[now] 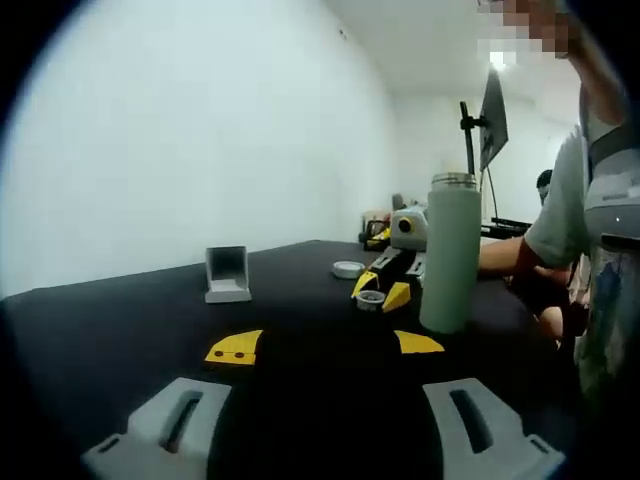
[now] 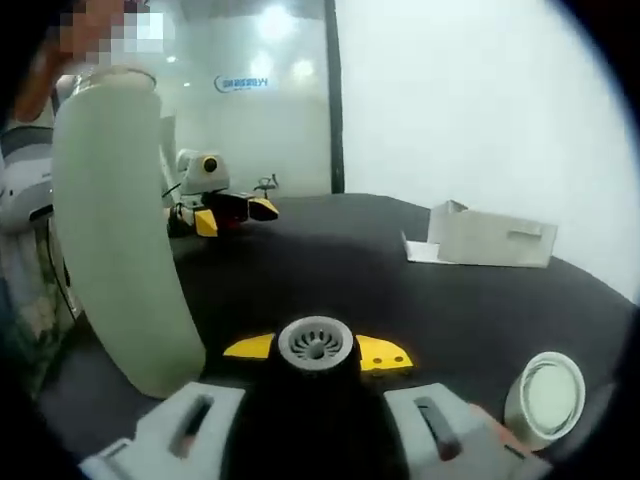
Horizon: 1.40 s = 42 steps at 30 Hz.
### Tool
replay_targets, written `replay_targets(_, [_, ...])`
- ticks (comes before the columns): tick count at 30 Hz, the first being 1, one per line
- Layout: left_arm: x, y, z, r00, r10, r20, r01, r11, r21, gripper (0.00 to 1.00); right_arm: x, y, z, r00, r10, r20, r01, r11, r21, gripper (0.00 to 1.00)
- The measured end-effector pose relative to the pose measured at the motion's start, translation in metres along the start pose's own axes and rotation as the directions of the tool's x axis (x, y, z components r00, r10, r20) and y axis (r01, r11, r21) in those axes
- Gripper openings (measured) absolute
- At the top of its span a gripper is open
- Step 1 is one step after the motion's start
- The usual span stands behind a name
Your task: Assemble the cup parts correctly, then place the assembled cup into the box.
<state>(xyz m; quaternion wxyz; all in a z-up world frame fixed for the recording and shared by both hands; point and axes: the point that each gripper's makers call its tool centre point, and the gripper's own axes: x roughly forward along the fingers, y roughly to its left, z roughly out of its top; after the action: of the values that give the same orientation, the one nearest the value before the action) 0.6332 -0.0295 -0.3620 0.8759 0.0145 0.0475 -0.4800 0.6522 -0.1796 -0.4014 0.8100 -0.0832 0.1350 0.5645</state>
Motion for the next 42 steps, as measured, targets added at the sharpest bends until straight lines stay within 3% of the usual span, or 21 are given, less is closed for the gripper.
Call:
replay_targets(8, [-0.002, 0.002, 0.003, 1.0, 0.004, 0.017, -0.004, 1.0, -0.019, 0.46, -0.01, -0.007, 0.006, 0.999, -0.033, -0.005, 0.033, 0.999, 0.0, 0.26])
replay_targets(15, [-0.007, 0.004, 0.008, 0.999, 0.026, 0.023, -0.025, 1.0, -0.019, 0.44, -0.044, -0.016, 0.014, 0.993, -0.115, -0.014, 0.114, 0.993, -0.014, 0.26])
replay_targets(21, [-0.017, -0.002, 0.034, 0.998, 0.04, 0.047, -0.041, 0.999, 0.02, 0.44, -0.084, -0.016, 0.027, 0.976, -0.218, -0.009, 0.217, 0.974, -0.062, 0.26])
replay_targets(24, [-0.025, -0.007, 0.055, 0.997, 0.056, 0.062, -0.058, 0.997, 0.043, 0.43, -0.103, -0.017, 0.037, 0.957, -0.289, -0.014, 0.284, 0.949, -0.136, 0.26])
replay_targets(28, [-0.036, -0.015, 0.097, 0.99, 0.068, 0.122, -0.068, 0.998, -0.007, 0.33, -0.123, -0.012, 0.059, 0.927, -0.375, 0.02, 0.369, 0.898, -0.24, 0.26])
replay_targets(30, [-0.038, -0.023, 0.12, 0.985, 0.068, 0.155, -0.065, 0.998, -0.025, 0.33, -0.132, -0.012, 0.071, 0.903, -0.428, 0.04, 0.418, 0.853, -0.312, 0.26])
replay_targets(32, [-0.038, -0.029, 0.139, 0.984, 0.069, 0.167, -0.065, 0.997, -0.03, 0.33, -0.14, -0.01, 0.085, 0.87, -0.488, 0.069, 0.474, 0.788, -0.393, 0.26])
replay_targets(35, [-0.031, -0.048, 0.162, 0.984, 0.051, 0.17, -0.049, 0.999, -0.015, 0.33, -0.148, -0.003, 0.104, 0.834, -0.541, 0.106, 0.515, 0.697, -0.499, 0.26])
replay_targets(36, [-0.026, -0.052, 0.167, 0.987, 0.055, 0.15, -0.053, 0.998, -0.021, 0.33, -0.15, 0.0, 0.114, 0.82, -0.558, 0.125, 0.53, 0.658, -0.535, 0.26])
replay_targets(39, [-0.007, -0.065, 0.172, 0.995, 0.068, 0.069, -0.066, 0.998, -0.023, 0.32, -0.157, 0.0, 0.133, 0.787, -0.594, 0.167, 0.56, 0.574, -0.597, 0.26])
replay_targets(42, [0.013, -0.08, 0.191, 0.995, 0.058, 0.086, -0.053, 0.997, -0.057, 0.31, -0.164, 0.0, 0.148, 0.748, -0.632, 0.202, 0.581, 0.478, -0.658, 0.26])
